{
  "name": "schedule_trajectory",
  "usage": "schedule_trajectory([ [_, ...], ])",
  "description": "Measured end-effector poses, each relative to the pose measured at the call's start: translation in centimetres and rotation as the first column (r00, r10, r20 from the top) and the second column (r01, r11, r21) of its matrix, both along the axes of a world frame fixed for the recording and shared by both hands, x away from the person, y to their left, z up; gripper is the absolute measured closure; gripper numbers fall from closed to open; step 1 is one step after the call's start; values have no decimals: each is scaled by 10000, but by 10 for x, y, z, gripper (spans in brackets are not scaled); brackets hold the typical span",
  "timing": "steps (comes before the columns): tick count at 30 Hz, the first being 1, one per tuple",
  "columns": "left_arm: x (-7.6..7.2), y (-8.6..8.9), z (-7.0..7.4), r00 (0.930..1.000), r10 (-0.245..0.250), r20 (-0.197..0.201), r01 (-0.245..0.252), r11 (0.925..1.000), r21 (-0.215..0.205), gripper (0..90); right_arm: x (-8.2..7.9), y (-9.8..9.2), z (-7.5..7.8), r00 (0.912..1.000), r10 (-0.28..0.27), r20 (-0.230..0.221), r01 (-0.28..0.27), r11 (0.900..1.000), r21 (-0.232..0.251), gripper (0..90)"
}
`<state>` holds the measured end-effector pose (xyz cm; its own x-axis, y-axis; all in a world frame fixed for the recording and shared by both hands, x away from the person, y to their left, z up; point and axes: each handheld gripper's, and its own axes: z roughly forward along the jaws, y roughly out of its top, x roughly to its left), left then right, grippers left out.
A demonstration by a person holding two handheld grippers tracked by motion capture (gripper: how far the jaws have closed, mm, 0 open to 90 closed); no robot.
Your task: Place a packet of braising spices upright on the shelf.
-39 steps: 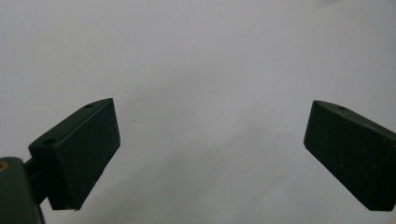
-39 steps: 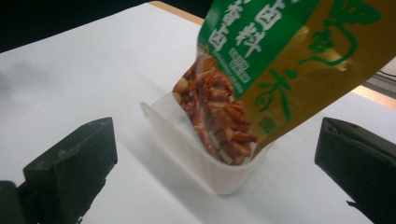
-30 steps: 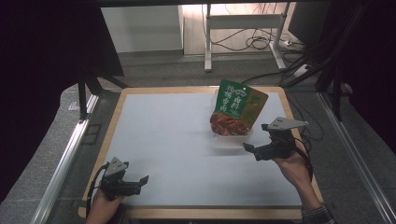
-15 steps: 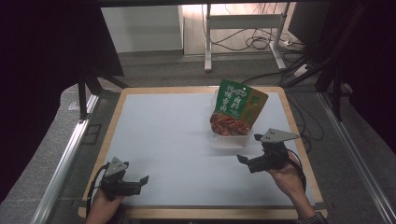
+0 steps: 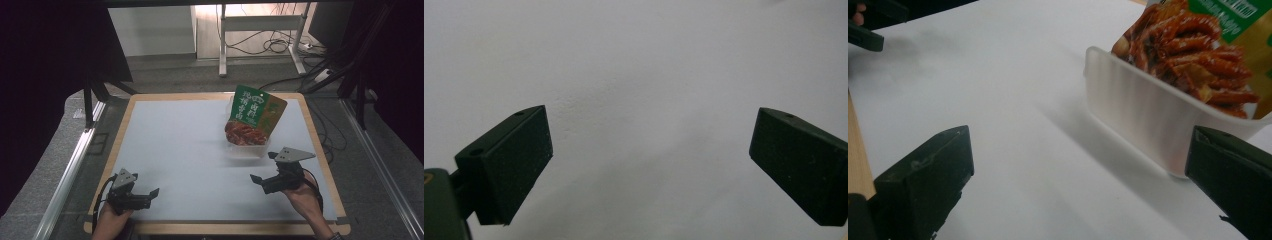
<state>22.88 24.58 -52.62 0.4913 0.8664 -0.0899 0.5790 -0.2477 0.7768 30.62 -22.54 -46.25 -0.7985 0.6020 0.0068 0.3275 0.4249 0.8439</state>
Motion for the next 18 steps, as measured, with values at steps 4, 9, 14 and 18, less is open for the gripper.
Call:
schedule_trajectory([
  [4, 0, 0, 0, 10000, -11, -4, 11, 10000, 19, 36, 0, 3, -7, 9999, 117, -50, -117, 9999, -11, 0],
  [9, 0, 0, 0, 10000, -10, -2, 10, 10000, 16, 36, 2, 4, -15, 9998, 180, -113, -181, 9998, -105, 0],
  [14, 0, -1, 0, 10000, -18, 2, 18, 10000, 40, 36, 5, 4, -24, 9992, 151, -382, -157, 9997, -175, 0],
  [18, 0, -1, 0, 10000, -21, -17, 21, 10000, 66, 36, 6, 4, -27, 9988, 172, -456, -186, 9994, -295, 0],
])
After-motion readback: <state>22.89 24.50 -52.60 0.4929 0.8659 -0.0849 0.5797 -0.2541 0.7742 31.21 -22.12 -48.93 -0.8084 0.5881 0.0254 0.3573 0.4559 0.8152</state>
